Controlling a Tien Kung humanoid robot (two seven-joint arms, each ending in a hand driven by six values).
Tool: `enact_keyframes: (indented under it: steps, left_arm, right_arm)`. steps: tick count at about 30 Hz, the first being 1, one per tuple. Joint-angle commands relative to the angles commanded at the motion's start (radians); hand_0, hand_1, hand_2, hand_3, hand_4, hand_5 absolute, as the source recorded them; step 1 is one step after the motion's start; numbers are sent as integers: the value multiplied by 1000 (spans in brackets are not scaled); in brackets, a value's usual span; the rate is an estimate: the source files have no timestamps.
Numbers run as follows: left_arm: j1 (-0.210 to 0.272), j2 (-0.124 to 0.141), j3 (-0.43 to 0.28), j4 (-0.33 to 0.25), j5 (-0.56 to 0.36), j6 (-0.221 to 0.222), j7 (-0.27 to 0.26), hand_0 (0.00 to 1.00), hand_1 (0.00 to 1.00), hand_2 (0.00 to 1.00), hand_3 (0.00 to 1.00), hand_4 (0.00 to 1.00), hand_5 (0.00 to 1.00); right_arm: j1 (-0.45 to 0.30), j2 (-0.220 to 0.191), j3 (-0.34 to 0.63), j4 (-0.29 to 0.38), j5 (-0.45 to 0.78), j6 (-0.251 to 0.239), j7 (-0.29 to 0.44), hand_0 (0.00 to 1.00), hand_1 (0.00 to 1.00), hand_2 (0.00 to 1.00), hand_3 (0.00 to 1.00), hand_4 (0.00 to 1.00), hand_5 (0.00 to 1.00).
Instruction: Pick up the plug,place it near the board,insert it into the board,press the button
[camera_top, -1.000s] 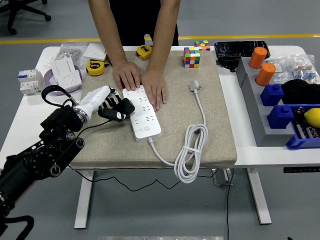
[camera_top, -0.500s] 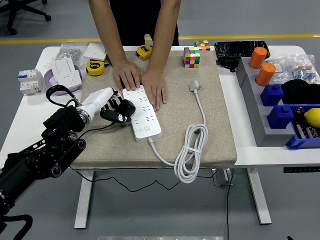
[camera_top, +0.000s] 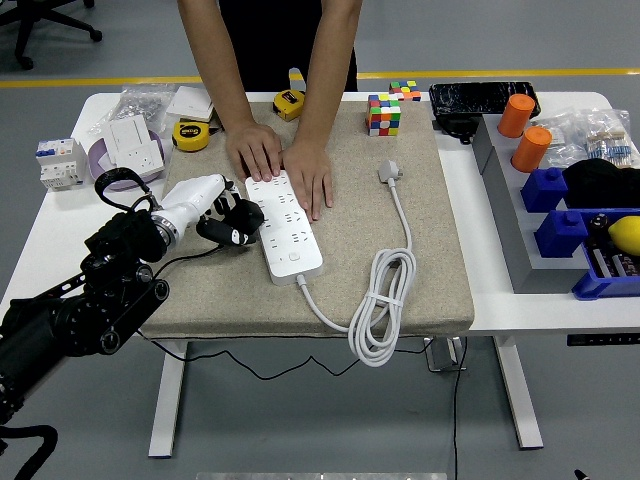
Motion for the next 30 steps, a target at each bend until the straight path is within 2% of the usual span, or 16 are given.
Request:
enact_keyframes:
  steps: [8,20,30]
  left_arm:
    - [-11,13,55,-8,1,7,-5,425,522,450,500,594,72]
    - [-27,8,100,-5,59,25,-8,424,524,464,504,601,79]
    - [-40,5,108,7,105,39,-10,425,524,465,504,603,80]
  right_arm:
    - [-2,-2,2,0,-1,-1,0,998,898,842,812,998,915]
    - [0,-2,-3,0,6,-1,3,998,896,838,810,998,917]
    - [2,-3,0,0,8,-1,3,998,894,837,808,998,918]
